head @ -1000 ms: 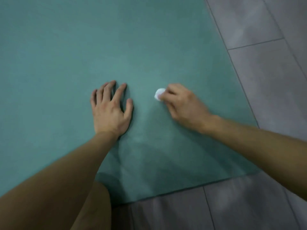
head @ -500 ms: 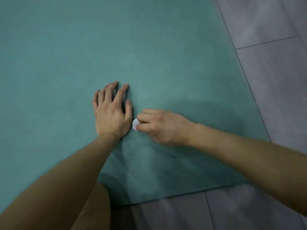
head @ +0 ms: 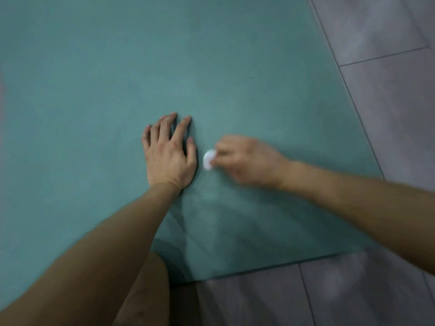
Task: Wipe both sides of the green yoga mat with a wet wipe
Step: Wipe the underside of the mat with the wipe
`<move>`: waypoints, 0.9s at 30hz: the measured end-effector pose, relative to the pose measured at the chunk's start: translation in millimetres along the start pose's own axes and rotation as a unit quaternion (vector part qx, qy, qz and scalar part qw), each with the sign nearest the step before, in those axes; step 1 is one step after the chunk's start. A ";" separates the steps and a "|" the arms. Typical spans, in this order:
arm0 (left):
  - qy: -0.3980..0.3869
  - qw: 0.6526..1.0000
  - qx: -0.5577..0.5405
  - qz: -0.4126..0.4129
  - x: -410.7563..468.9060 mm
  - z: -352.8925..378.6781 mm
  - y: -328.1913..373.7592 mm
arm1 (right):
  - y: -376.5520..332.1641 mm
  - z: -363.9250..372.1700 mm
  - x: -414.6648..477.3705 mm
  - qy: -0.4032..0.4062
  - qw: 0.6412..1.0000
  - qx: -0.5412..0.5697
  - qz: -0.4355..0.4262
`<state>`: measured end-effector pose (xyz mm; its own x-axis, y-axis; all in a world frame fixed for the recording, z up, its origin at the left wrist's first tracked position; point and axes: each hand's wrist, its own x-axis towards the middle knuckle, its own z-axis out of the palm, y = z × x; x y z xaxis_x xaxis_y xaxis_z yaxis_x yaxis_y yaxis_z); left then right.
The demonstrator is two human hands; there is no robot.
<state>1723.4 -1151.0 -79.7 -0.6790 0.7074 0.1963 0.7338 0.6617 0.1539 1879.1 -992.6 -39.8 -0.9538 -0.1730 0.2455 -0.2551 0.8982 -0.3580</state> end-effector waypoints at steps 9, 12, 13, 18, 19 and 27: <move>-0.064 0.994 0.006 0.086 4.0 -17.4 -26.0 | 19.5 4.1 39.0 0.094 0.954 0.004 0.283; -0.041 0.994 0.019 0.100 -11.4 -29.4 -59.5 | -35.2 27.5 37.3 -0.034 0.998 0.046 0.013; -0.028 0.997 0.028 0.072 -22.6 -31.8 -70.2 | -21.1 20.4 37.9 -0.044 0.999 0.032 -0.003; -0.010 1.000 0.016 -0.021 -52.6 -27.8 -89.7 | 94.4 -29.5 41.9 0.101 0.913 -0.087 0.386; -0.007 1.000 0.012 -0.022 -50.9 -25.8 -89.0 | 92.2 -27.1 45.8 0.119 0.900 -0.086 0.411; 0.014 1.000 0.006 -0.023 -51.4 -25.2 -87.9 | -43.6 27.1 56.5 -0.023 0.999 0.044 -0.006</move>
<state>1694.4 -1251.7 -78.9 -0.7117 0.6682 0.2169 0.7008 0.6969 0.1526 1832.0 -1052.5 -34.7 -0.9567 -0.2032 0.2085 -0.2768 0.8571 -0.4344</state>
